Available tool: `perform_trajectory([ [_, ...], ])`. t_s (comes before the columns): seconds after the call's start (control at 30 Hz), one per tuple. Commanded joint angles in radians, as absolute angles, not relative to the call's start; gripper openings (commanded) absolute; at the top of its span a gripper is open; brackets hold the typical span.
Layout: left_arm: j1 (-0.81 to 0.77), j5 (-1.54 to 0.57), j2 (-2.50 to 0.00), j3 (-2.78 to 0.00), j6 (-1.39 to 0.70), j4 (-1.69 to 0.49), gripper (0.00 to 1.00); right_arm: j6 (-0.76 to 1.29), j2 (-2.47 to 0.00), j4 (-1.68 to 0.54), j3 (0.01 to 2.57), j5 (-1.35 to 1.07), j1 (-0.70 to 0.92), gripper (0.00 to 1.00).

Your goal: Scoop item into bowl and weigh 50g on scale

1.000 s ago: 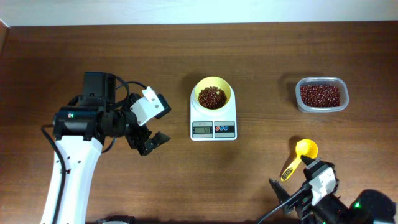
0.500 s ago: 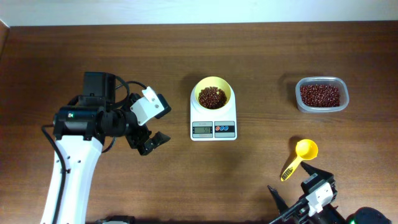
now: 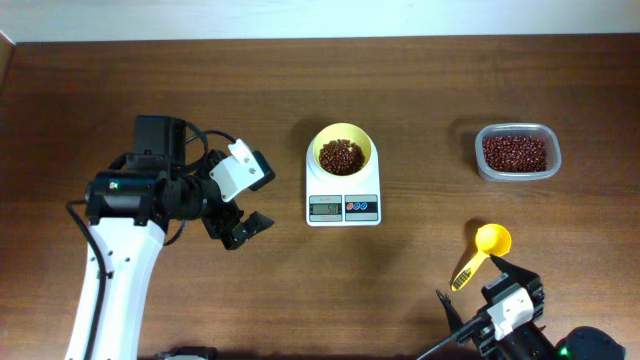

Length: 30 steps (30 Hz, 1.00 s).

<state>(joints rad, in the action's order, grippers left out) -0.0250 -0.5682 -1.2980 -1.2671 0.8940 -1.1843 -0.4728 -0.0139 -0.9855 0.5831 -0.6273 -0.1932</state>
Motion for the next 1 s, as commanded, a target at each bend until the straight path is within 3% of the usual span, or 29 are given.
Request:
perform_trajectory([
  [0.0, -0.023, -0.571, -1.296, -1.274, 0.884, -1.183, 0.99, -0.476, -0.011, -0.975, 0.576, -0.601, -0.19, 0.99],
  [0.3, -0.023, -0.572, -1.296, -1.274, 0.884, -1.183, 0.99, -0.474, -0.004, -0.919, 0.502, -0.591, -0.125, 0.99],
  [0.57, -0.023, -0.572, -1.296, -1.274, 0.884, -1.183, 0.99, -0.463, -0.004, -0.596, 0.34, -0.588, -0.085, 0.99],
  [0.67, -0.023, -0.572, -1.296, -1.274, 0.884, -1.183, 0.99, -0.295, -0.004, -0.51, 0.34, -0.48, -0.084, 0.99],
  [0.77, -0.023, -0.572, -1.296, -1.274, 0.884, -1.183, 0.99, -0.268, -0.004, -0.436, 0.331, -0.422, -0.084, 0.99],
  [0.97, -0.023, -0.572, -1.296, -1.274, 0.884, -1.183, 0.99, -0.223, -0.004, -0.067, 0.131, -0.384, -0.031, 0.99],
])
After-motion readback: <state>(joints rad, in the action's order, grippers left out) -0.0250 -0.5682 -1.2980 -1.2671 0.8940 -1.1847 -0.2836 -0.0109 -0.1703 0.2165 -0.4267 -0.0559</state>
